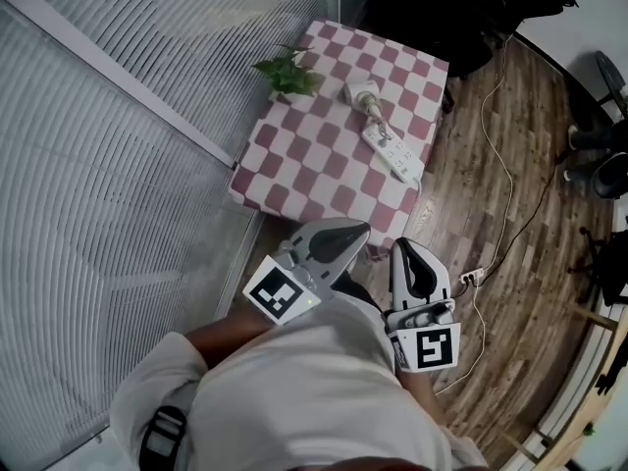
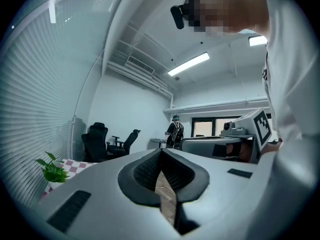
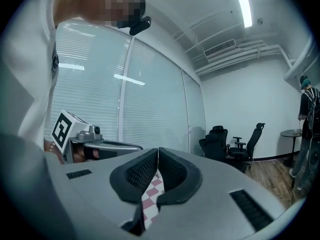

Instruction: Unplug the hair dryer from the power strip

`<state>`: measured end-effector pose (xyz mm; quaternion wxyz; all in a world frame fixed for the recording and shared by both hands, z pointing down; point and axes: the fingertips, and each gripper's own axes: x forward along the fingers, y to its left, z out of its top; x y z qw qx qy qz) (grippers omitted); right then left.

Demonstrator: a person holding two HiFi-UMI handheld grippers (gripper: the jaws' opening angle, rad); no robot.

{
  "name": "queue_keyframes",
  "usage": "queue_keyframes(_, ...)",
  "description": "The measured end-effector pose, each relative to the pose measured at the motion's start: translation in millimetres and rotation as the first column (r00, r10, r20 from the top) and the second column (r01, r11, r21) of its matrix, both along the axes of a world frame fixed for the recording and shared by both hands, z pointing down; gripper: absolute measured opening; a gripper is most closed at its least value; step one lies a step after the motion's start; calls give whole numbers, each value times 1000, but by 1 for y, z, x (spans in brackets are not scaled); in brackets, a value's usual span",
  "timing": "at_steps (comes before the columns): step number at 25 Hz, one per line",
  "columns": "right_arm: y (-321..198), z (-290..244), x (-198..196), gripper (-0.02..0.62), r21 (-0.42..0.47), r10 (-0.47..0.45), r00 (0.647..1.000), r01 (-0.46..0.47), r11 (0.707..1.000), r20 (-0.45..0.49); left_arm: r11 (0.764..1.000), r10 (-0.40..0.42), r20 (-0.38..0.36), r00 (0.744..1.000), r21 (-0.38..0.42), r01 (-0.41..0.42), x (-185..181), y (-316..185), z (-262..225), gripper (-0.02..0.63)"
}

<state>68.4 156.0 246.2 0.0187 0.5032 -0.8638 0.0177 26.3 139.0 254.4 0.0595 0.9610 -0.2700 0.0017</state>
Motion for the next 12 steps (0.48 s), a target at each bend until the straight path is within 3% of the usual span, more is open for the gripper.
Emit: queue_keyframes(12,-73,9,48,32,-25,-33,999,34,999,29,999,-37,43,998,-32,39,45,-69,10,31)
